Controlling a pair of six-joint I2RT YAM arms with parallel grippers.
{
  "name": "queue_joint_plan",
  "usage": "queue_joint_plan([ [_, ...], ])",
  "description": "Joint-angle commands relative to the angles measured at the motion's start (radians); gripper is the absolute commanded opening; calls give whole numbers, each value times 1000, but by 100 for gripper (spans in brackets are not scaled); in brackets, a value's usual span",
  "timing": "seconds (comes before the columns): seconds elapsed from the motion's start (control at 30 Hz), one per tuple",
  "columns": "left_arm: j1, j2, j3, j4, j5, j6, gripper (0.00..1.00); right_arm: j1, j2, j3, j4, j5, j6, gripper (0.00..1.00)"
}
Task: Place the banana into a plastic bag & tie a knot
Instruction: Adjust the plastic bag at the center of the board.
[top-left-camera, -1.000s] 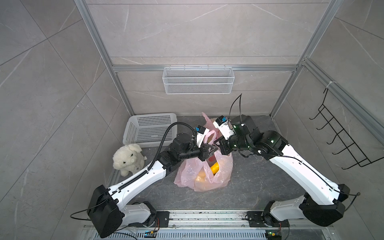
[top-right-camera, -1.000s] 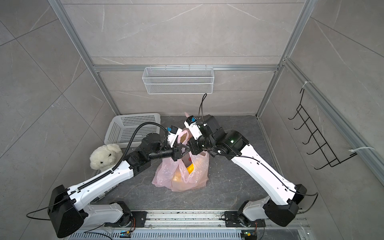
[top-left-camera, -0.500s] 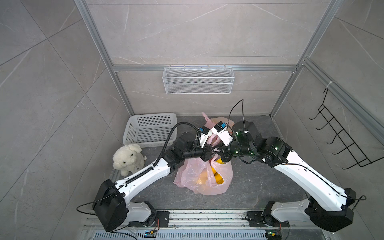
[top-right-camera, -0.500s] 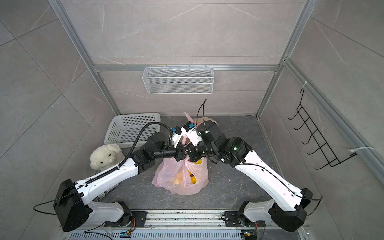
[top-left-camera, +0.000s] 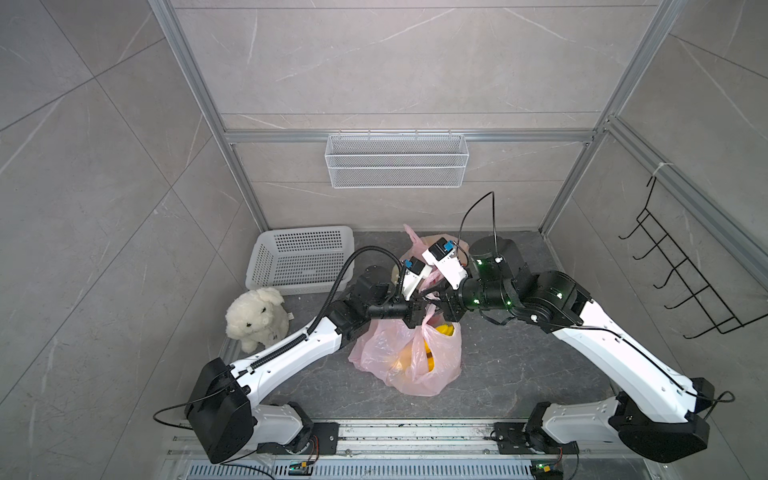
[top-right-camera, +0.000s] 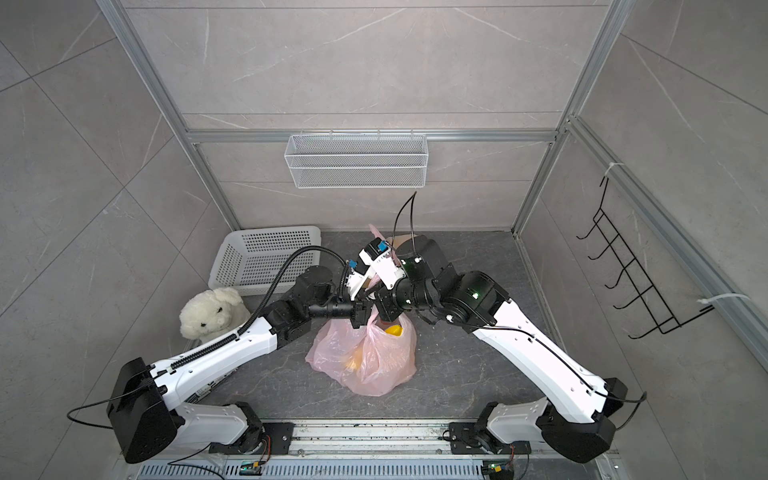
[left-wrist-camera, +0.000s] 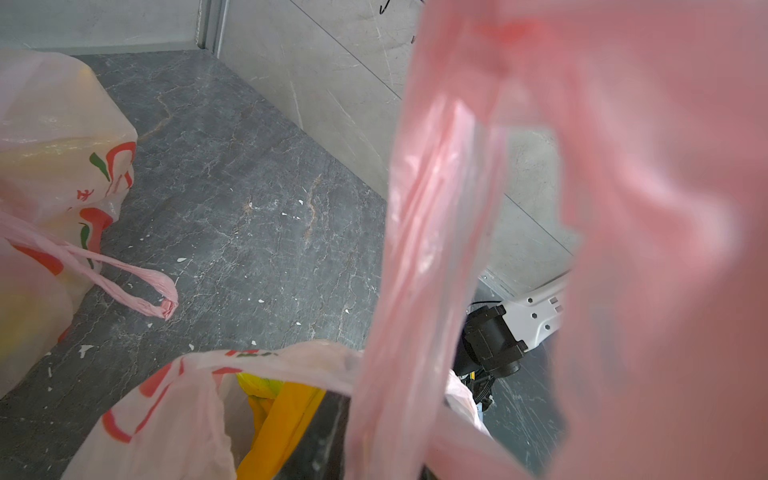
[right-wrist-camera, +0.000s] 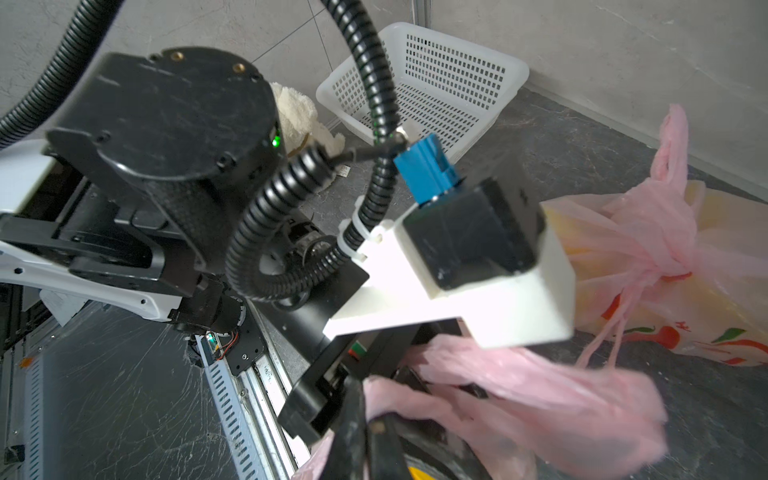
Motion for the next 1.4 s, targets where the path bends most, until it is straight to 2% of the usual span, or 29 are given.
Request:
queue_joint_plan([
  [0.0, -6, 4, 58, 33, 43, 21, 26, 5, 21, 18, 7, -48, -17, 0],
  [0.17, -7, -4, 54, 34, 12, 15, 8, 4, 5, -13, 15, 4, -19, 0],
  [0.3, -5, -23, 43, 21, -50, 26, 0, 4, -27, -23, 0, 67, -25, 3],
  [0.37, -6, -25, 42, 11, -72, 26, 0, 4, -41, -31, -8, 89, -32, 13],
  [0.5, -6, -24, 58, -27, -136, 26, 0, 4, -74, -60, -19, 144, -30, 42],
  [0.6, -6, -21, 65, -45, -165, 23, 0, 4, -101, -90, -20, 143, -29, 54],
  [0.67, -5, -18, 69, -49, -165, 23, 0, 5, -110, -113, -17, 124, -24, 57],
  [0.87, -6, -18, 77, -59, -166, 25, 0, 20, -112, -167, 9, 76, 10, 55],
  [1.07, -6, -12, 80, -61, -145, 24, 0, 30, -101, -165, 48, 42, 31, 45],
  [1.2, -6, -5, 78, -59, -127, 20, 0, 33, -97, -156, 71, 36, 38, 44],
  [1.37, -5, -2, 73, -58, -115, 21, 0, 33, -89, -148, 82, 26, 47, 38],
])
